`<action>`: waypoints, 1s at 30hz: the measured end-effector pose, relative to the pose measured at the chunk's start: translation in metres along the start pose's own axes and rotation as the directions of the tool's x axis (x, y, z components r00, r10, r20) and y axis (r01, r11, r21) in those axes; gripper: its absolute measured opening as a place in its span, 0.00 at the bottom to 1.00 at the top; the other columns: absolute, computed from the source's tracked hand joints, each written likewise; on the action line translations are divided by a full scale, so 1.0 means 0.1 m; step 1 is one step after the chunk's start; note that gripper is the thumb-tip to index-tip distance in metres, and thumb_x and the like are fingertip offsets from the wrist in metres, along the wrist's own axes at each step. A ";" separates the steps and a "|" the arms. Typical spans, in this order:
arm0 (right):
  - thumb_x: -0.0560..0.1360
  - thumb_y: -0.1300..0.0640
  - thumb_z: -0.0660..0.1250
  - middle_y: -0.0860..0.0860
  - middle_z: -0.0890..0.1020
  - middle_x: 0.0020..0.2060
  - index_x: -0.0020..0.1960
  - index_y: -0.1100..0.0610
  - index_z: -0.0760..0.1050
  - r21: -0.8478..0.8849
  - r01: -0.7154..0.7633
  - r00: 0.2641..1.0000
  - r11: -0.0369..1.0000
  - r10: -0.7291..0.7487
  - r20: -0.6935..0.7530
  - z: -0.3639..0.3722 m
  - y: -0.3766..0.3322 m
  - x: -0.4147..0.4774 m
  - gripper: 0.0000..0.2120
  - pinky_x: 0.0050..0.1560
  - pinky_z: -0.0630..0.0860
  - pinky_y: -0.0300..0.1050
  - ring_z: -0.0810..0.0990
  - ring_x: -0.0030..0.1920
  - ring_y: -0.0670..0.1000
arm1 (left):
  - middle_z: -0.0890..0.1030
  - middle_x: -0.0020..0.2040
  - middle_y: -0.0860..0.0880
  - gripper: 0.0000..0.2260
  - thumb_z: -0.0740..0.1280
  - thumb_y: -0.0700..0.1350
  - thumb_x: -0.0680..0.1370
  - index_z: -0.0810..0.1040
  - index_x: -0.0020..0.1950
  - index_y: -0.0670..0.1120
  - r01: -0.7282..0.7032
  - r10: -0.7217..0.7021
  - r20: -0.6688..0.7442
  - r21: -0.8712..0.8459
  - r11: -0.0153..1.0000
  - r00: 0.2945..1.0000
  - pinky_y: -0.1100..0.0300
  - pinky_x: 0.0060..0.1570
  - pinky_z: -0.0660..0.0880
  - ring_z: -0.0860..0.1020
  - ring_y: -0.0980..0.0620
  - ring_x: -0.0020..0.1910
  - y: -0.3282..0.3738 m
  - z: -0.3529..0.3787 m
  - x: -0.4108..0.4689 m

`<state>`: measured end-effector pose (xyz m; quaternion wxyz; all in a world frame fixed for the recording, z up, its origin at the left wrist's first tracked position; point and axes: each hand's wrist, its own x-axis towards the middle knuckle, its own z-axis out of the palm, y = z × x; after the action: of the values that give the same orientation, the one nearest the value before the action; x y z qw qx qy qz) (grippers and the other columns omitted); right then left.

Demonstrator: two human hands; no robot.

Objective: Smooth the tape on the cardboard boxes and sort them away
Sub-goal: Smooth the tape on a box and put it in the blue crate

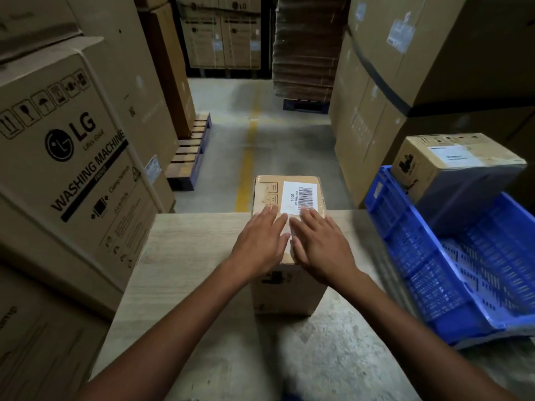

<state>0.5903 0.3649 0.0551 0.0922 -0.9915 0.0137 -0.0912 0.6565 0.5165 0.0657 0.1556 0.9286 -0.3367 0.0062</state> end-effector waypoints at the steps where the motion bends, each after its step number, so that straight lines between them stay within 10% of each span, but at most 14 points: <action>1: 0.80 0.42 0.44 0.56 0.69 0.76 0.75 0.53 0.69 -0.012 -0.002 1.000 1.000 0.002 0.025 -0.01 0.00 -0.01 0.31 0.77 0.61 0.58 0.65 0.77 0.57 | 0.58 0.81 0.46 0.23 0.54 0.52 0.85 0.60 0.80 0.49 0.004 -0.004 0.009 0.010 1.000 1.000 0.53 0.77 0.51 0.54 0.48 0.80 0.01 0.02 0.01; 8: 0.81 0.42 0.55 0.53 0.77 0.57 0.60 0.52 0.74 -0.117 -0.016 1.000 0.993 0.015 -0.008 -0.23 -0.05 0.28 0.18 0.53 0.69 0.52 0.74 0.55 0.55 | 0.79 0.58 0.46 0.11 0.64 0.47 0.80 0.80 0.59 0.45 0.021 -0.030 -0.129 -0.074 0.997 0.991 0.51 0.58 0.75 0.74 0.47 0.58 -0.03 -0.17 0.27; 14: 0.82 0.39 0.56 0.55 0.66 0.77 0.76 0.55 0.67 0.076 -0.135 0.991 0.988 0.133 0.026 -0.11 0.09 0.49 0.29 0.72 0.65 0.54 0.63 0.77 0.55 | 0.73 0.73 0.49 0.18 0.63 0.52 0.82 0.74 0.71 0.48 0.075 -0.082 -0.068 -0.106 0.992 0.994 0.42 0.76 0.57 0.65 0.46 0.76 -0.19 -0.02 0.55; 22: 0.79 0.40 0.64 0.54 0.65 0.77 0.77 0.54 0.63 0.220 -0.241 0.963 0.945 0.261 -0.067 -0.04 0.11 0.49 0.32 0.70 0.68 0.53 0.63 0.75 0.55 | 0.78 0.66 0.46 0.14 0.65 0.51 0.80 0.76 0.65 0.49 0.114 -0.147 -0.223 -0.158 0.981 0.964 0.42 0.70 0.65 0.70 0.44 0.70 -0.23 0.10 0.60; 25: 0.78 0.36 0.65 0.54 0.70 0.74 0.78 0.53 0.58 0.501 -0.433 0.874 0.749 0.485 0.030 -0.05 0.14 0.40 0.37 0.66 0.72 0.56 0.71 0.71 0.57 | 0.62 0.79 0.46 0.30 0.63 0.60 0.79 0.62 0.78 0.51 0.317 -0.381 -0.157 -0.321 0.892 0.911 0.39 0.72 0.63 0.61 0.43 0.76 -0.25 0.12 0.49; 28: 0.66 0.19 0.60 0.54 0.76 0.70 0.77 0.49 0.60 0.740 -0.594 0.739 0.315 0.577 0.348 0.29 0.38 0.35 0.50 0.64 0.75 0.62 0.79 0.64 0.59 | 0.75 0.68 0.48 0.43 0.58 0.76 0.66 0.65 0.73 0.51 0.508 -0.577 0.141 -0.667 0.545 0.804 0.39 0.62 0.74 0.76 0.42 0.65 -0.30 0.11 0.36; 30: 0.62 0.14 0.55 0.52 0.79 0.67 0.72 0.45 0.70 0.757 -0.616 0.723 0.221 0.540 0.431 0.48 0.51 0.31 0.50 0.64 0.75 0.63 0.80 0.64 0.58 | 0.81 0.63 0.49 0.46 0.61 0.79 0.63 0.70 0.71 0.50 0.551 -0.566 0.312 -0.772 0.317 0.763 0.41 0.59 0.77 0.81 0.44 0.58 -0.32 0.13 0.27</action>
<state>0.6288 0.3219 0.0051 0.6045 -0.7256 0.3286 -0.0068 0.6968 0.5192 0.0477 0.5697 0.7958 0.0448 -0.2001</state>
